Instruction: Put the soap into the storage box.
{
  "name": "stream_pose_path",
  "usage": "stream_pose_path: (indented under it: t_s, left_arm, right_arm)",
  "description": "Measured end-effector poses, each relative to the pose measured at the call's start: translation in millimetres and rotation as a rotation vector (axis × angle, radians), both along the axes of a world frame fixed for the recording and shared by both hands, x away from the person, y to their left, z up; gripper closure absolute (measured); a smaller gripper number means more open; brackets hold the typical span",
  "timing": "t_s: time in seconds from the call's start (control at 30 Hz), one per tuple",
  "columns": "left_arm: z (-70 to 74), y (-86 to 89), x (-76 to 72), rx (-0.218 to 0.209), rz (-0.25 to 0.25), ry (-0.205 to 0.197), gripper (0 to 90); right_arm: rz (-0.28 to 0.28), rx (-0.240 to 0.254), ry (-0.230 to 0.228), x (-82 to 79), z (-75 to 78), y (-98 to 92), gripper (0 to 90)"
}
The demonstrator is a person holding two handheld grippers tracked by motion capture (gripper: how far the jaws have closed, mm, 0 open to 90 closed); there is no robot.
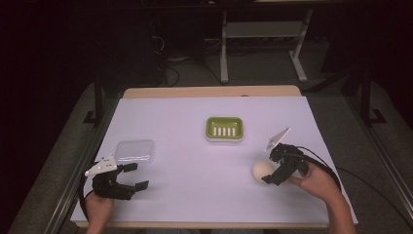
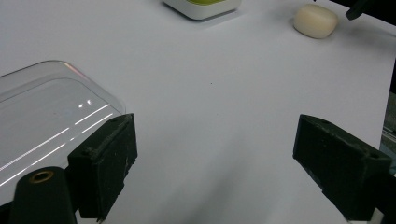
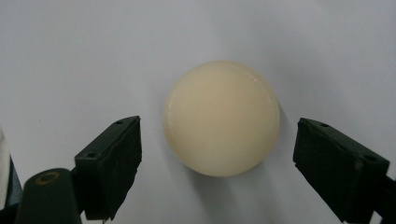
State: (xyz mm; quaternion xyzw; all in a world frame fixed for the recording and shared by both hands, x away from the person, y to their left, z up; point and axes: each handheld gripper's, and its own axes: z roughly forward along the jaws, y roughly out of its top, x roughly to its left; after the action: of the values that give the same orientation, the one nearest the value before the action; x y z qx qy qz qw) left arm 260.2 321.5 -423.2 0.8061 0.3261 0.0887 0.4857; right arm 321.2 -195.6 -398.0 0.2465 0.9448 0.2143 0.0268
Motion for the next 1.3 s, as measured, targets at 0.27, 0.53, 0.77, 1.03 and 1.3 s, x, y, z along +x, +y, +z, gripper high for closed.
stream_pose_path:
  t_s: [0.27,0.53,0.77,1.03,1.3]
  left_arm:
    - [0.5,-0.4,-0.2,0.001,0.000,-0.001,12.9]
    - [0.8,-0.6,-0.3,0.001,-0.003,-0.003,12.9]
    - [1.0,-0.3,-0.4,0.004,-0.005,-0.004,12.9]
    - [1.1,-0.5,-0.5,0.002,-0.006,-0.005,12.9]
    - [1.0,-0.5,-0.4,0.001,-0.007,-0.004,12.9]
  right_arm:
    - [0.011,-0.022,0.013,3.8,-4.6,8.3,14.8]
    - [0.017,-0.039,0.026,6.2,-8.5,13.7,14.8]
    - [0.023,-0.054,0.033,8.1,-12.4,17.9,14.7]
    - [0.020,-0.076,0.042,11.5,-17.6,19.8,15.0]
    - [0.020,-0.094,0.050,13.4,-22.0,22.1,16.3]
